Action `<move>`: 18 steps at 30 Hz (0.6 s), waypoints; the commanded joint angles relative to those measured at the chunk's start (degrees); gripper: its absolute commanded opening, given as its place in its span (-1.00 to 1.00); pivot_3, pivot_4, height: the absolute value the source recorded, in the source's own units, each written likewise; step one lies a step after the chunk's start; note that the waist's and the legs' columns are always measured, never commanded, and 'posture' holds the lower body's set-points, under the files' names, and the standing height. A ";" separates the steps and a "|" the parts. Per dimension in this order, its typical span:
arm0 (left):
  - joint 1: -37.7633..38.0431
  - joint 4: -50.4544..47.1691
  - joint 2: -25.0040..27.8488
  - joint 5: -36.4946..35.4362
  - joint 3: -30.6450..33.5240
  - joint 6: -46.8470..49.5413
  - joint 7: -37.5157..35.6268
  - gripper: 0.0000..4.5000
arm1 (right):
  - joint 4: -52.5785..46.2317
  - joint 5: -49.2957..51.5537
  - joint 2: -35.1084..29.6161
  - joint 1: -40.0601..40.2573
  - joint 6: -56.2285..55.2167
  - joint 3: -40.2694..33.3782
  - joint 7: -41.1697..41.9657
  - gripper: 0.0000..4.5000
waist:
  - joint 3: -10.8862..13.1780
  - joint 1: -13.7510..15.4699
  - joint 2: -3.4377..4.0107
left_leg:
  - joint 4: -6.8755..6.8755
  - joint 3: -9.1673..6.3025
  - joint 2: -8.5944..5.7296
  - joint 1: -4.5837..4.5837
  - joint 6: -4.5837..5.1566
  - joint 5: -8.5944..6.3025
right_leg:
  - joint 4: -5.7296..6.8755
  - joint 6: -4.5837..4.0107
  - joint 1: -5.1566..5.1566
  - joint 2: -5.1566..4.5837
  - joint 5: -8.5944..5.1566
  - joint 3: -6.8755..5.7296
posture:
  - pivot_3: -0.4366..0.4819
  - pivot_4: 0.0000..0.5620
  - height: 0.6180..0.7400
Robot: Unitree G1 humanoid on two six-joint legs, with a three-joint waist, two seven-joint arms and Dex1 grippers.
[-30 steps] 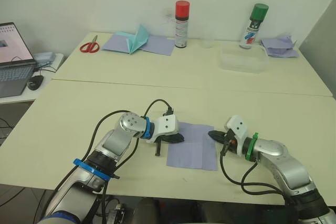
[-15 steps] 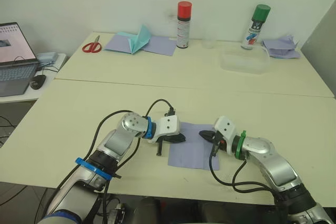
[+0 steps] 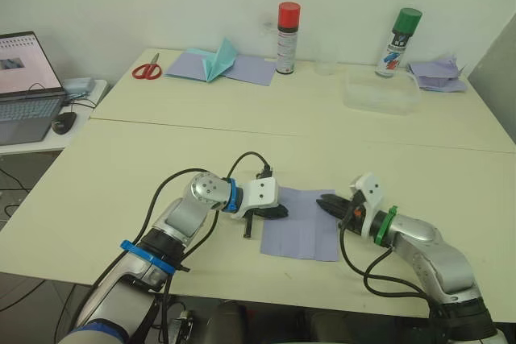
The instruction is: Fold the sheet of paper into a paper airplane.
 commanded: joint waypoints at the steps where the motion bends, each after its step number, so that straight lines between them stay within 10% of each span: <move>1: 0.67 3.20 0.07 3.48 -1.83 0.96 0.82 -1.00 | -3.31 2.48 1.75 0.75 4.35 -4.15 -5.34 0.05 | 0.00 -0.01 0.00 | 0.00 -0.01 0.01 0.00 0.00 0.00 | 0.00 0.00 -0.01 0.00 0.00 0.01 | -0.05 -0.47 1.00; 4: 0.70 3.27 0.09 3.43 -1.81 0.86 0.75 -1.00 | -4.02 4.97 2.98 1.01 8.32 -5.13 -6.92 0.50 | 0.00 -0.01 0.01 | -0.01 0.00 0.01 -0.01 0.00 0.00 | 0.00 0.00 -0.02 0.00 0.00 0.02 | -0.05 -0.47 1.00; 11: -0.01 3.94 -0.28 3.38 -1.85 0.94 0.54 -1.00 | -3.97 7.21 4.81 -0.79 11.79 -4.48 -8.44 0.50 | 0.00 -0.02 0.00 | -0.01 0.00 0.01 -0.02 0.01 0.00 | -0.03 0.04 -0.03 0.00 -0.03 0.02 | -0.05 -0.47 1.00; 18: -0.68 4.14 -0.57 3.37 -1.94 1.07 0.56 -1.00 | -4.01 2.03 1.16 -0.58 2.13 1.56 -3.16 -0.36 | 0.00 -0.02 0.00 | -0.03 -0.01 -0.02 -0.07 0.05 0.00 | -0.11 0.07 -0.04 0.00 -0.04 0.00 | -0.05 -0.47 1.00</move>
